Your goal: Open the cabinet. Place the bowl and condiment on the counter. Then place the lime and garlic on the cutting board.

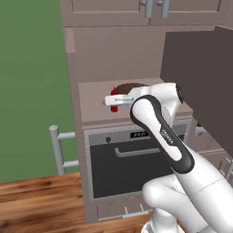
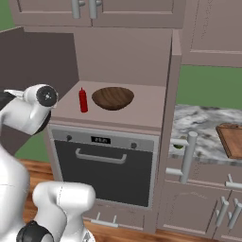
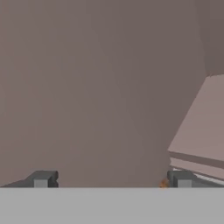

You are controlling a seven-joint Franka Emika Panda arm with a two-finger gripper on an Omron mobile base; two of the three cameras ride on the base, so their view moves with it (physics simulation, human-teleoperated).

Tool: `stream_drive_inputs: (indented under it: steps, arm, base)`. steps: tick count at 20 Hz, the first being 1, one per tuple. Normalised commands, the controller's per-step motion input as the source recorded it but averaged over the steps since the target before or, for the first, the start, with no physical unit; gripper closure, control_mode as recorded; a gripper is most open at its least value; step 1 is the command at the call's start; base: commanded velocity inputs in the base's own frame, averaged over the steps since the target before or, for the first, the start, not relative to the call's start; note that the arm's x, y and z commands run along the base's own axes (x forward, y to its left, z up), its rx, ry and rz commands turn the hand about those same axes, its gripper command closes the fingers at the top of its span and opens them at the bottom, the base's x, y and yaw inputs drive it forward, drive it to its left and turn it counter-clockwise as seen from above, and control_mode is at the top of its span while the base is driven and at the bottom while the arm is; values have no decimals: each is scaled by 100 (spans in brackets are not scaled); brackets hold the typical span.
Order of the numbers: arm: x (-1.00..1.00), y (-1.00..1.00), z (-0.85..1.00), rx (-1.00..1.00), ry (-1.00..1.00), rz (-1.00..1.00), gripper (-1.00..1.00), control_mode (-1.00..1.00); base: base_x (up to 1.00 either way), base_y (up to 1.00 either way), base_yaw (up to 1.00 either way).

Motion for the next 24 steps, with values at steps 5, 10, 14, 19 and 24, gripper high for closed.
stream_drive_inputs:
  steps: [5, 10, 14, 19, 24]
  arm:
    - [16, -44, -13, 0, 0, -16, -100, -100]
    - [18, -43, -8, 0, 0, -16, -100, -100]
    - [16, -38, -4, 0, -2, -14, -100, -100]
    - [15, -30, -10, -1, -5, -11, -100, -100]
    - [14, -9, -25, -6, -2, -9, -100, -100]
  base:
    - [0, 0, 0]
    - [0, 0, 0]
    - [0, 0, 0]
    - [0, 0, 0]
    - [0, 0, 0]
